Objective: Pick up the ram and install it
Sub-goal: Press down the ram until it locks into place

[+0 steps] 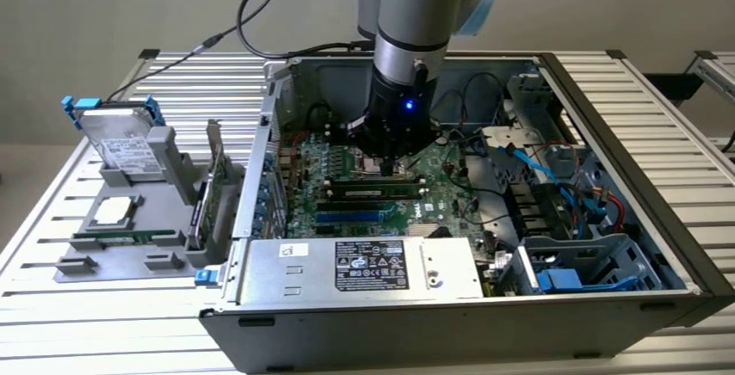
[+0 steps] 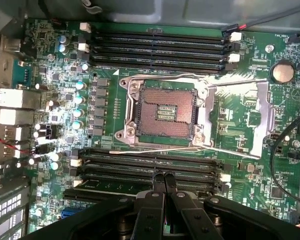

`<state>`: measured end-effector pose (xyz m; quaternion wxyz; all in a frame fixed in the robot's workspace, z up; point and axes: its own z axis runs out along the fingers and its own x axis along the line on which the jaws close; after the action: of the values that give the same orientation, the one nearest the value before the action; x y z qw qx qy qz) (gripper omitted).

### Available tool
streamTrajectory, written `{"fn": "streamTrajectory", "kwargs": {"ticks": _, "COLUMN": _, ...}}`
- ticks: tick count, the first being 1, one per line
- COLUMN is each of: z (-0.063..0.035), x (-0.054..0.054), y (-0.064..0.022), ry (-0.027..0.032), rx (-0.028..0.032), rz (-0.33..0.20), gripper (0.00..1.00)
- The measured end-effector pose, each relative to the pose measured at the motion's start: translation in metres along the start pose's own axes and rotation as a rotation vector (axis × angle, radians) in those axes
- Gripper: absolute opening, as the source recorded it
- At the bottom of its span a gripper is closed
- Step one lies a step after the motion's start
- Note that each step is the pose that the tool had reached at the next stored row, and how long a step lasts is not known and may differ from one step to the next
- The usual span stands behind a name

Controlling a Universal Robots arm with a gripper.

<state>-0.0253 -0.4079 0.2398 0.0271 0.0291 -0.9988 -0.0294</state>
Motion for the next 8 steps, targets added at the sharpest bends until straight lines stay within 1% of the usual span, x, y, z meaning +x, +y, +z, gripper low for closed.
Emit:
{"fn": "streamTrajectory", "kwargs": {"ticks": 5, "z": 0.0001, "x": 0.013, "y": -0.0095, "ry": 0.0, "rx": -0.0001, "rz": 0.0, "gripper": 0.1}}
{"fn": "streamTrajectory", "kwargs": {"ticks": 8, "z": -0.0002, "x": 0.018, "y": -0.0191, "ry": 0.0001, "rx": 0.0, "rz": 0.0, "gripper": 0.1}}
